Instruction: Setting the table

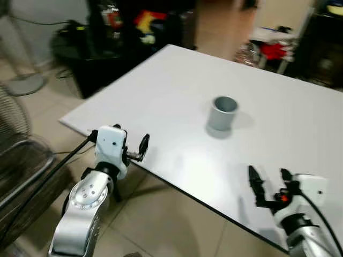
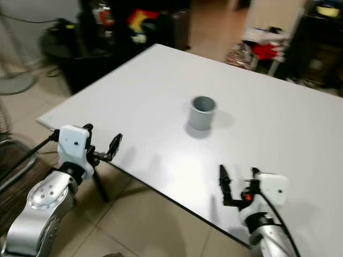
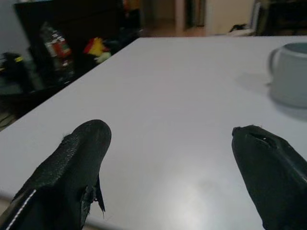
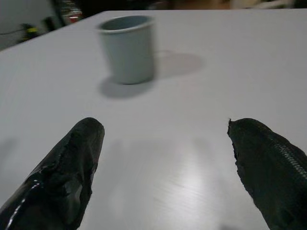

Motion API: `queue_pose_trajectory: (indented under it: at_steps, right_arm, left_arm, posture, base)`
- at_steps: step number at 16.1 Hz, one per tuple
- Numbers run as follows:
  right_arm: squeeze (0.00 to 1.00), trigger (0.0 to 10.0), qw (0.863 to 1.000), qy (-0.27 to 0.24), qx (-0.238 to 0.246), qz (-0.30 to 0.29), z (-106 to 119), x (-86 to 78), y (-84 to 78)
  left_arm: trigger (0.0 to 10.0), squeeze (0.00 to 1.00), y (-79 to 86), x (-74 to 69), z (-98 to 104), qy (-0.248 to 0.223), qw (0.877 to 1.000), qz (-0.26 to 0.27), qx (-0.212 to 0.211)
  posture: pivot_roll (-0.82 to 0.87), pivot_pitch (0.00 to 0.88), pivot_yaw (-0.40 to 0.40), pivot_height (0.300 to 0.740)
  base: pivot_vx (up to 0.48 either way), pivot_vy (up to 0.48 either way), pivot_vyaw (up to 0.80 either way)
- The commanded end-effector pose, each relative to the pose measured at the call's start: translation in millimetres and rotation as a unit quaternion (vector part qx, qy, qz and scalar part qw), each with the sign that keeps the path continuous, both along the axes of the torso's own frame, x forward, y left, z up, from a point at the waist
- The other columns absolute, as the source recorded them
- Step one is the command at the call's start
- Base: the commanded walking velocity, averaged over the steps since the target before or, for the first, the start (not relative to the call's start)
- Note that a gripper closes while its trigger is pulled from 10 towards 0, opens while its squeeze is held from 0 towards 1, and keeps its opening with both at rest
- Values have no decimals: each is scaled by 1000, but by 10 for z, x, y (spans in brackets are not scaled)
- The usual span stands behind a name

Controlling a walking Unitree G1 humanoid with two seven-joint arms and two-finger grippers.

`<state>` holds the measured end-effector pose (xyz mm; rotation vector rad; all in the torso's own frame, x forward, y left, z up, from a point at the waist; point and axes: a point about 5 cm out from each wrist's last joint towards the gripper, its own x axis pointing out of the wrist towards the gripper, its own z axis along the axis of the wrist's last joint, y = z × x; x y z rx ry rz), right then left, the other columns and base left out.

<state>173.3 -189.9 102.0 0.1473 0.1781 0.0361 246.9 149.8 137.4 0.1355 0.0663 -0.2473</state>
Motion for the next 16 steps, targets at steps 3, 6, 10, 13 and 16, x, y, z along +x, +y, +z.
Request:
queue_pose_trajectory:
  at_steps: [3,6,10,13,16]
  right_arm:
    - [1000,10000,997,-1,-10,78,-67,-13,166]
    - [1000,10000,996,-16,-10,85,-41,86,159]
    - [1000,10000,996,-25,-8,85,-42,127,204]
    - [1000,10000,996,-21,-9,89,-74,130,231]
    - [1000,10000,997,-24,-2,69,-71,190,203]
  left_arm:
    - [10000,0,-43,-75,-5,17,999,-42,9]
    - [10000,0,-64,-57,-20,21,998,-49,14]
    - [10000,0,-44,-57,-116,53,998,-21,-3]
    - [10000,0,-36,-39,-130,56,998,-20,-1]
    - [10000,0,-9,-3,-178,69,998,-4,-8]
  posture:
    - [-8,0,32,740]
    - [-3,0,31,740]
    - [-3,0,33,740]
    - [-5,0,30,740]
    - [-3,0,25,740]
  base:
    - [0,0,800]
    - [0,0,800]
    - [0,0,800]
    - [0,0,800]
    - [0,0,800]
